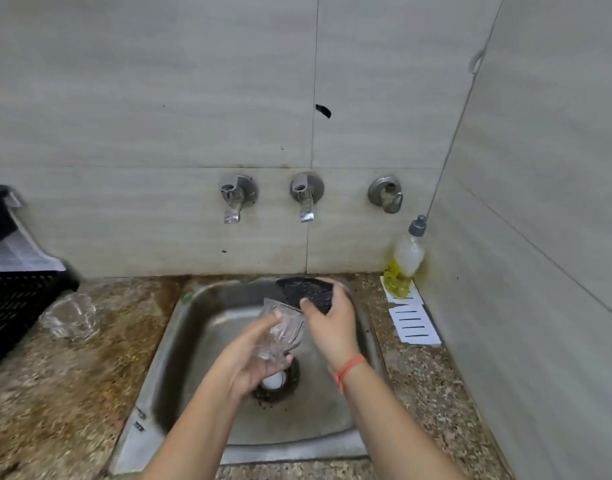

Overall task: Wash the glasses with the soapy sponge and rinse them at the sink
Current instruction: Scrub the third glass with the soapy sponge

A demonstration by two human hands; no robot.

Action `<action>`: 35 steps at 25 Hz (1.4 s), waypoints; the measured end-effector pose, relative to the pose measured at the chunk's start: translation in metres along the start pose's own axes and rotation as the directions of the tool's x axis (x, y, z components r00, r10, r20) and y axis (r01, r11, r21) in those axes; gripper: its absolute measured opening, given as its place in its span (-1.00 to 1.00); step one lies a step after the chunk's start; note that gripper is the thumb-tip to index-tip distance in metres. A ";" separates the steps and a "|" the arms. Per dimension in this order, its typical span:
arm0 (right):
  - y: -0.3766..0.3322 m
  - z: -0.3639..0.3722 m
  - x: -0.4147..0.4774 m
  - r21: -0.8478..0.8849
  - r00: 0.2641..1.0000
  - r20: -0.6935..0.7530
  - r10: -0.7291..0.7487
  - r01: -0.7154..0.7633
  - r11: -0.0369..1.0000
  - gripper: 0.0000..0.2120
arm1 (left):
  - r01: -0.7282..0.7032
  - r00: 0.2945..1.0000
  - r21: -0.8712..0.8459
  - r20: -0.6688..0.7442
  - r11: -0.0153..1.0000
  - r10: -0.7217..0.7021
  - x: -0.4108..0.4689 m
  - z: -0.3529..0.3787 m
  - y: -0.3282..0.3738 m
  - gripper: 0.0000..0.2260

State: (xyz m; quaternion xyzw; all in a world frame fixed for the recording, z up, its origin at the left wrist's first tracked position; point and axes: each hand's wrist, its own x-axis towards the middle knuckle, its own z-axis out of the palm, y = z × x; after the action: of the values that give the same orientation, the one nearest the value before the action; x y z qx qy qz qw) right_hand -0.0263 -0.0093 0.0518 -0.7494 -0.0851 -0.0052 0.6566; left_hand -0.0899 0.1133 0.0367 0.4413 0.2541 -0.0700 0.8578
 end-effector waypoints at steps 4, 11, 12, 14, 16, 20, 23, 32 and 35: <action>-0.018 0.010 -0.017 -0.209 0.943 0.270 -0.194 0.254 0.944 -0.82 | -0.119 0.978 -0.162 -0.188 0.980 0.088 -0.004 -0.005 0.006 -0.70; -0.034 0.013 -0.009 -0.374 0.814 0.578 0.061 0.197 0.906 -0.93 | -0.274 0.900 -0.012 -0.357 0.962 0.252 -0.011 -0.002 0.016 -0.58; -0.036 0.012 -0.008 -0.282 0.754 0.646 0.118 0.092 0.955 -0.93 | -0.287 0.897 0.037 -0.341 0.957 0.282 -0.013 0.000 0.018 -0.60; -0.036 0.010 0.000 -0.095 0.629 0.761 0.161 -0.137 0.986 -0.77 | -0.322 0.880 0.093 -0.337 0.942 0.334 -0.015 0.006 0.022 -0.66; -0.033 0.009 0.005 0.009 0.575 0.808 0.128 -0.229 0.973 -0.70 | -0.315 0.866 0.111 -0.373 0.943 0.333 -0.010 0.007 0.028 -0.70; -0.017 0.019 -0.005 -0.196 0.672 0.688 -0.273 0.534 0.822 -0.75 | 0.010 0.946 -0.130 -0.321 0.991 -0.052 0.011 -0.016 0.046 -0.81; -0.007 0.031 -0.008 -0.190 0.824 0.530 -0.200 0.345 0.919 -0.86 | -0.037 0.910 0.001 -0.413 0.999 0.034 0.018 -0.017 0.038 -0.84; 0.020 0.064 -0.017 -0.198 0.901 0.170 -0.399 0.427 0.882 -0.71 | -0.172 0.915 -0.142 -0.390 0.975 0.105 0.026 -0.009 0.038 -0.87; 0.020 0.076 -0.006 0.008 0.999 -0.029 0.042 -0.041 0.999 -0.55 | -0.310 0.866 -0.147 -0.452 0.939 0.215 0.027 0.000 0.030 -0.94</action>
State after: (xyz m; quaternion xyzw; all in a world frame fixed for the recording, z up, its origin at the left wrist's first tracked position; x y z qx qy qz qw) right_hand -0.0374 0.0625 0.0211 -0.7485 -0.0600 -0.0022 0.6604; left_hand -0.0559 0.1345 0.0450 0.3809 0.3800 0.1747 0.8246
